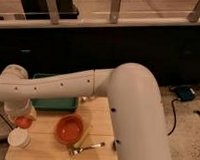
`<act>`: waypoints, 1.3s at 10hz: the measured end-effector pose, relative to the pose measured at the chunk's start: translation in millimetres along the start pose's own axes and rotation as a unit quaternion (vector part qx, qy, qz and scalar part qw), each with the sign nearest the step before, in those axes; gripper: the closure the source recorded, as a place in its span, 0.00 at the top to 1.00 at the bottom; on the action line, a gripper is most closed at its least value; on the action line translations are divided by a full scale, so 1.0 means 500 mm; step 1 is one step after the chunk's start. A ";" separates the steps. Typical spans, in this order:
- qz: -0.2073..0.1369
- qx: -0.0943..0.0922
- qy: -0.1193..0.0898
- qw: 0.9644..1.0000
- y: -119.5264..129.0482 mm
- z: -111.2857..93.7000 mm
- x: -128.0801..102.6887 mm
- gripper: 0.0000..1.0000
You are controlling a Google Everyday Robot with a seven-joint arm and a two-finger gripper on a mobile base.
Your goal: Place apple in paper cup
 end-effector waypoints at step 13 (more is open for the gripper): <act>-0.040 0.033 -0.035 0.998 -0.071 0.056 -0.010 0.19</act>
